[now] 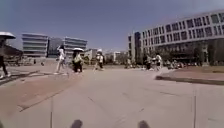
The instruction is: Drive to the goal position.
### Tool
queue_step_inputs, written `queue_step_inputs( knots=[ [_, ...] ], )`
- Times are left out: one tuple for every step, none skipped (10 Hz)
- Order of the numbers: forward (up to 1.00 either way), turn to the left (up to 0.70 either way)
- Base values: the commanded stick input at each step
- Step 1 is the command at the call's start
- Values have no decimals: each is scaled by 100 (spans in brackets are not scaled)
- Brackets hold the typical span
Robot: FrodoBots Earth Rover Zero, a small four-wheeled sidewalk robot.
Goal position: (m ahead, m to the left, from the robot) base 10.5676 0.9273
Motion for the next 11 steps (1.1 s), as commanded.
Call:
queue_step_inputs(
  knots=[
    [70,0],
    [70,0],
    [70,0],
    [70,0],
    [70,0],
    [70,0],
    [70,0],
    [70,0],
    [70,0],
    [70,0],
    [70,-4]
  ],
)
